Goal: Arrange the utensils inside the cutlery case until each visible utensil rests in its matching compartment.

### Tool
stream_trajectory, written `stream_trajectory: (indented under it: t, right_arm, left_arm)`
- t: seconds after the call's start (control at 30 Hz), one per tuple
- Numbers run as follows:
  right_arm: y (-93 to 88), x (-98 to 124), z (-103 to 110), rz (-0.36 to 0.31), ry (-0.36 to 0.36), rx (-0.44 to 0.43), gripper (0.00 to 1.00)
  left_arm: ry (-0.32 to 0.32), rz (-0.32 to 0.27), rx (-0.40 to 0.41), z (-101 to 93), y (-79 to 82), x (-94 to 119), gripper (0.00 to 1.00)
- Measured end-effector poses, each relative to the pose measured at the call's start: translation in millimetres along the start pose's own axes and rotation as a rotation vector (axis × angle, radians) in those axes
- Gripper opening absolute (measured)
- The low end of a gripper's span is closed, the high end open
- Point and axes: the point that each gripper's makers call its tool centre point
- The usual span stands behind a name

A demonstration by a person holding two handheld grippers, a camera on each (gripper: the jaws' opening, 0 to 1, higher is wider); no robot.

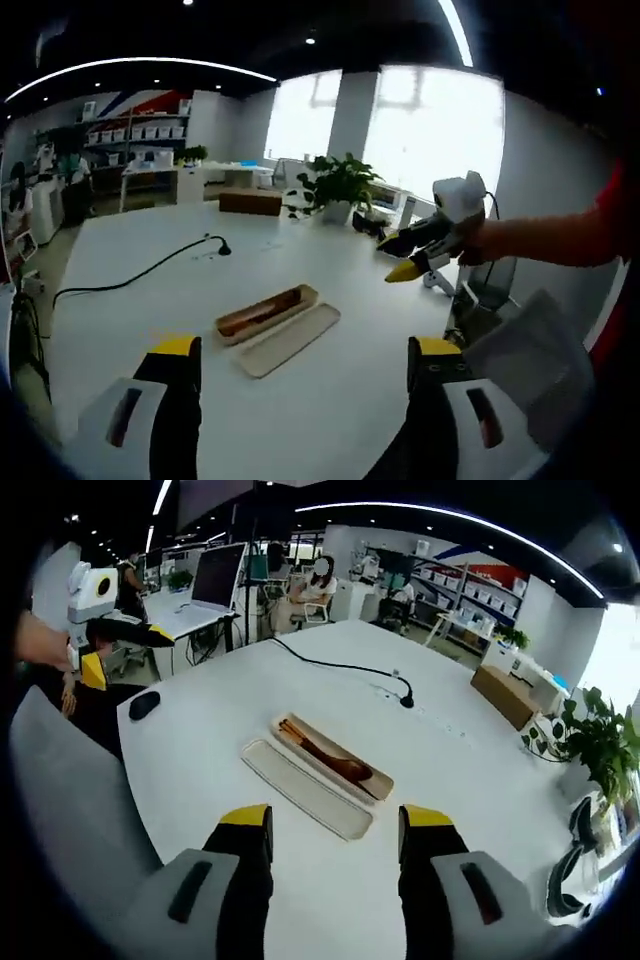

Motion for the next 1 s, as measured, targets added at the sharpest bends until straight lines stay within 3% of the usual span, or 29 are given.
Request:
stream_trajectory:
  t: [0.17,0.23,0.3,0.5,0.57,0.67,0.73,0.8,0.9,1.0]
  right_arm:
    - [-10.6,-12,-13,-0.026,0.021,0.001,0.54]
    - [-16.8,-22,-17,-0.027,0.036,0.003,0.55]
    - [-22.4,-29,-19,-0.024,0.047,-0.002,0.57]
    - [-35.1,-53,-11,-0.03,0.109,-0.068,0.61]
    - [-36.7,-58,-8,-0.013,0.106,-0.049,0.6]
    - [-40.5,-64,-8,0.004,0.102,-0.025,0.6]
    - [-46.4,-74,-12,0.016,0.105,-0.001,0.59]
    - [-58.5,-80,-16,0.08,0.1,0.03,0.61]
    - [-57.3,-89,-19,0.069,0.113,0.042,0.63]
    - [-60.3,-101,-24,0.087,0.134,0.049,0.63]
  left_arm:
    - [0.054,-0.018,0.016,15.6,-1.7,-14,0.86]
    - [0.116,0.032,0.032,27.1,-14.7,-20,0.84]
    - [0.138,0.046,0.004,33.2,-22.4,-29,0.83]
    - [0.104,0.1,-0.03,30.2,-41.9,-47,0.88]
    - [0.08,0.11,-0.028,29.9,-49.9,-54,0.91]
    - [0.048,0.176,-0.054,35.0,-67.4,-67,0.92]
    - [0.037,0.177,-0.056,39.6,-70.2,-79,0.91]
    - [0.031,0.2,-0.032,46.5,-76.6,-91,0.89]
    - [0.027,0.239,-0.045,54.2,-83.8,-106,0.83]
    - [0.023,0.22,-0.042,56.5,-82.0,-118,0.83]
Point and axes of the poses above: the point that each gripper's makers call its tool centre point, and the gripper's own axes: x roughly backward along the fingers, z roughly to its left, y roughly out of its top, and after that the axes turned 2 degrees about -y, right-handed
